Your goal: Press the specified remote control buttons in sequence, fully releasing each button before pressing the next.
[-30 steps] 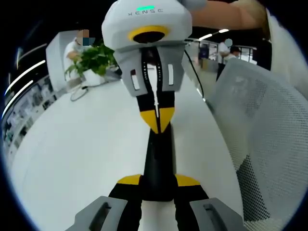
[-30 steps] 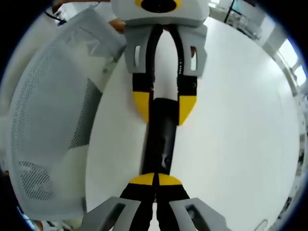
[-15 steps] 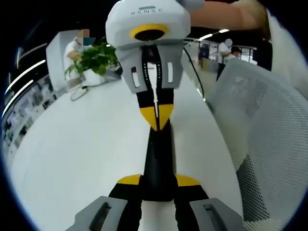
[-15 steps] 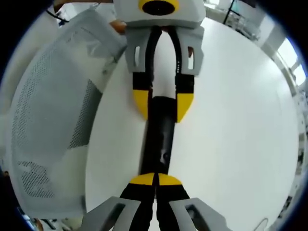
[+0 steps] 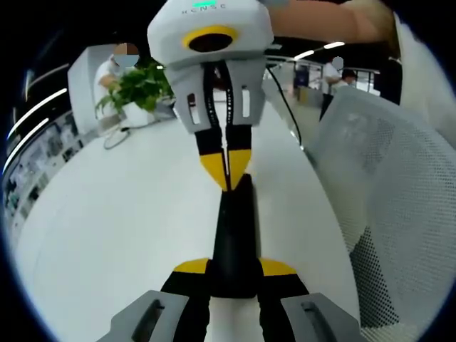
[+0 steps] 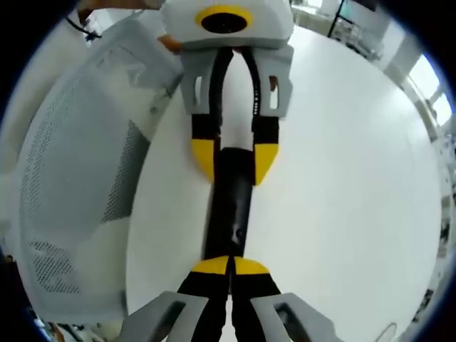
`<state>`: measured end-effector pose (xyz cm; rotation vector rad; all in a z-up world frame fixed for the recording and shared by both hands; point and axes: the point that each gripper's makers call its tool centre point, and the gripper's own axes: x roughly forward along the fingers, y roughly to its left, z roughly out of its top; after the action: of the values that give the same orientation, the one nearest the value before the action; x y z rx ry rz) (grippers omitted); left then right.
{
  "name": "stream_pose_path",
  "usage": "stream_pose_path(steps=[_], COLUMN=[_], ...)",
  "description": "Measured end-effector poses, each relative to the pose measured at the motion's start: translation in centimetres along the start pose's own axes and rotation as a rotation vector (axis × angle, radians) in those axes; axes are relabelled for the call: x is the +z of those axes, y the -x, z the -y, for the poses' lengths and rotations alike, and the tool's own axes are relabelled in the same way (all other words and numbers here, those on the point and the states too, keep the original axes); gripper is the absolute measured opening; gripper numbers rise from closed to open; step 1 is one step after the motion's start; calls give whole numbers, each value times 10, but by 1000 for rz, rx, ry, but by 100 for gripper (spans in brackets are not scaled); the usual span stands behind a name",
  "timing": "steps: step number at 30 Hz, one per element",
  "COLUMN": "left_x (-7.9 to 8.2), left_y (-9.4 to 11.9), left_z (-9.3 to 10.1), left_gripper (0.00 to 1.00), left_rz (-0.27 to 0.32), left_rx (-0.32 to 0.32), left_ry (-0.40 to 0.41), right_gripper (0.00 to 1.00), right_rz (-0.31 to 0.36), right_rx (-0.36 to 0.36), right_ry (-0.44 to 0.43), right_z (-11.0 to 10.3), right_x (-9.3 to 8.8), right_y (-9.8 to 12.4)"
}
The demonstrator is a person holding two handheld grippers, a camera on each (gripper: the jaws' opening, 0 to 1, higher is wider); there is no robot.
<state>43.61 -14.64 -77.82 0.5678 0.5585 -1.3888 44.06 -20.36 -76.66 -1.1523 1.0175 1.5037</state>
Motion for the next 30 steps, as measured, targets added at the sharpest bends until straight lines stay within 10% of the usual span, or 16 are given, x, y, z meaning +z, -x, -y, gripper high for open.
stream_pose_path(steps=[30], left_x=[2], left_y=[1], left_z=[1], left_gripper=[24], left_rz=[6], left_rx=[3], left_ry=[-6], right_gripper=[0], right_rz=[0], right_rx=[29], right_ry=[33], right_z=[9], right_x=[19], right_y=[-13])
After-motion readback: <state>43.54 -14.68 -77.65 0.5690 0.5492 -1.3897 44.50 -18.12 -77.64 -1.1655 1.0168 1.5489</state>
